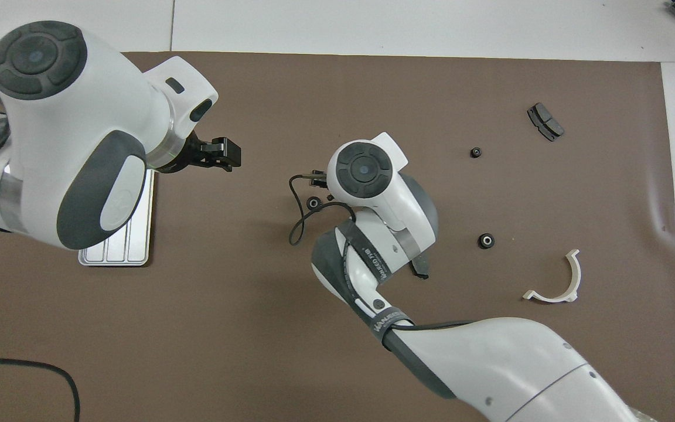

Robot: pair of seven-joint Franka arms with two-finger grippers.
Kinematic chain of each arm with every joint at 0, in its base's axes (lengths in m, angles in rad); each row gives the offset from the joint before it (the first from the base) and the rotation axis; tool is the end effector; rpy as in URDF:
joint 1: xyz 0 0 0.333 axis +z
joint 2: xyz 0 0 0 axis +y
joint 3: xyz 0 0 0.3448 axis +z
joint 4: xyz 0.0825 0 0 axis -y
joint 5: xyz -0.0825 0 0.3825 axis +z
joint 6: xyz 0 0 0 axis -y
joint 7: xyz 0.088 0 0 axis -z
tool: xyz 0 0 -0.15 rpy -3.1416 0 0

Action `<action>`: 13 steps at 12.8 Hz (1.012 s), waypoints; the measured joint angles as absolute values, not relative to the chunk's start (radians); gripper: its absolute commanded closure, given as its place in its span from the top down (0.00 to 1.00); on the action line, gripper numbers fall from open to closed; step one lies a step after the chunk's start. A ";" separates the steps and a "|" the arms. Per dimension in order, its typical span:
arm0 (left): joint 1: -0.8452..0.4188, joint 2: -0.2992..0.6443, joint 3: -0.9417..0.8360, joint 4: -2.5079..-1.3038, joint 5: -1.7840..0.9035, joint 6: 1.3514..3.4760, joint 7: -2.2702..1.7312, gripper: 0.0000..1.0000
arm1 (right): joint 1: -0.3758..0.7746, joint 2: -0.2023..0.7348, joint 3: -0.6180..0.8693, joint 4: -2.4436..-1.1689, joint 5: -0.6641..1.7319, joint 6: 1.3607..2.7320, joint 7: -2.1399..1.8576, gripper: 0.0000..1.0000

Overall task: Pick bearing gear from pile to tray
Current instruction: 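Lower the left gripper onto the bearing at mid-table and grasp it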

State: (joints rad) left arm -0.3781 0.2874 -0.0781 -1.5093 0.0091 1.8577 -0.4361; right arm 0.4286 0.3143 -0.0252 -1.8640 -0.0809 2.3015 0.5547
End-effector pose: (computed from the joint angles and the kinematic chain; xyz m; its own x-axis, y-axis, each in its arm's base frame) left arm 0.5999 -0.2869 0.4911 0.9986 -0.0175 0.0504 -0.0195 -0.9991 0.0381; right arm 0.6011 0.2529 0.3470 0.9850 -0.0982 0.1417 -0.0991 -0.9951 -0.0006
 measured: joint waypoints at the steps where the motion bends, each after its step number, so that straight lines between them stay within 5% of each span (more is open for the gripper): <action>1: -0.403 0.319 -0.078 -1.485 0.020 1.860 -0.461 1.00 | 0.404 0.265 -0.025 -1.923 -0.081 2.302 0.513 1.00; 5: -0.492 0.446 -0.077 -1.428 0.048 1.934 -0.552 1.00 | 0.305 0.157 -0.024 -2.079 -0.078 2.309 0.362 1.00; 13: -0.519 0.518 -0.077 -1.524 0.049 2.141 -0.585 0.87 | 0.181 0.151 -0.024 -2.206 -0.007 2.370 0.121 1.00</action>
State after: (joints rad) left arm -0.5194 0.5183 -0.0773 -1.5239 0.0494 2.1412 -0.5846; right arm 0.1806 0.1510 -0.0240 -2.2064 -0.0070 2.3703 0.1209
